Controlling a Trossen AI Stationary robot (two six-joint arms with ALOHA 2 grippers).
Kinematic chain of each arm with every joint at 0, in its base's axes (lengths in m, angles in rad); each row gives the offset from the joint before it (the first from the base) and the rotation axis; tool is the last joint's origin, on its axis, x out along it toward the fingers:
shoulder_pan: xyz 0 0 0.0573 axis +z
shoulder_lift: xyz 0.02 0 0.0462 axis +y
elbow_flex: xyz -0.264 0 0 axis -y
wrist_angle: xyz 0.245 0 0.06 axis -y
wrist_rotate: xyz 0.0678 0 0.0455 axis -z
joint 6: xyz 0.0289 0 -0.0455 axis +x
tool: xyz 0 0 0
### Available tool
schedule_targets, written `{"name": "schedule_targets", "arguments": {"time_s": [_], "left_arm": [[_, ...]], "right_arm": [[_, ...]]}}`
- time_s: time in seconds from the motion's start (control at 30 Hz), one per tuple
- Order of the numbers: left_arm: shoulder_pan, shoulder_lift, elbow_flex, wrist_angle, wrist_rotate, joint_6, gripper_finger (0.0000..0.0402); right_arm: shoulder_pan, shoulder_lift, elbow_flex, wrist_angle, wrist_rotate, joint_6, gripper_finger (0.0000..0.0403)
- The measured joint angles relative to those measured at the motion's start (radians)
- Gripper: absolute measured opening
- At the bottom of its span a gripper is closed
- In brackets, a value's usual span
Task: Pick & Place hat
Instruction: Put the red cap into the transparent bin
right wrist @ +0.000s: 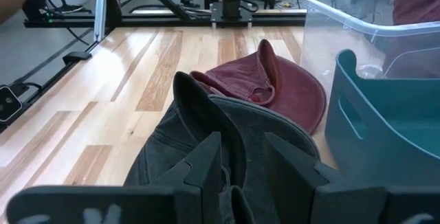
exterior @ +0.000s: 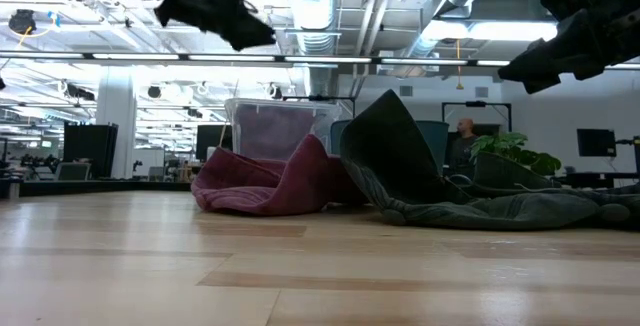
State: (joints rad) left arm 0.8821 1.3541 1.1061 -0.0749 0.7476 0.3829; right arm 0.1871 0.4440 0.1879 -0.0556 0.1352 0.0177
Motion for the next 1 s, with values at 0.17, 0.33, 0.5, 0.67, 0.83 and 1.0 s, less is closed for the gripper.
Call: {"name": "schedule_targets", "arguments": {"time_s": [0.17,0.33,0.5,0.67,0.83,1.0], "left_arm": [[-0.146,-0.107,-0.099,-0.008,-0.115,0.001,0.0242],[-0.325,-0.204,-0.238,-0.012,-0.262,0.000,0.0239],[-0.520,-0.246,-0.381,0.005,-0.461,0.001,0.0233],[-0.689,-0.238,-0.485,0.051,-0.638,-0.059,0.0224],[-0.834,-0.220,-0.544,0.061,-0.741,-0.173,0.0215],[-0.932,-0.199,-0.579,0.063,-0.819,-0.270,0.0206]], "right_arm": [[0.000,0.000,0.000,-0.032,0.000,0.000,0.0099],[0.000,0.000,0.000,-0.039,0.000,0.000,0.0099],[0.000,0.000,0.000,-0.038,0.000,0.000,0.0099],[0.000,0.000,0.000,-0.034,0.000,0.000,0.0099],[0.000,0.000,0.000,-0.031,0.000,0.001,0.0099],[0.000,0.000,0.000,-0.026,0.000,0.001,0.0099]]}}
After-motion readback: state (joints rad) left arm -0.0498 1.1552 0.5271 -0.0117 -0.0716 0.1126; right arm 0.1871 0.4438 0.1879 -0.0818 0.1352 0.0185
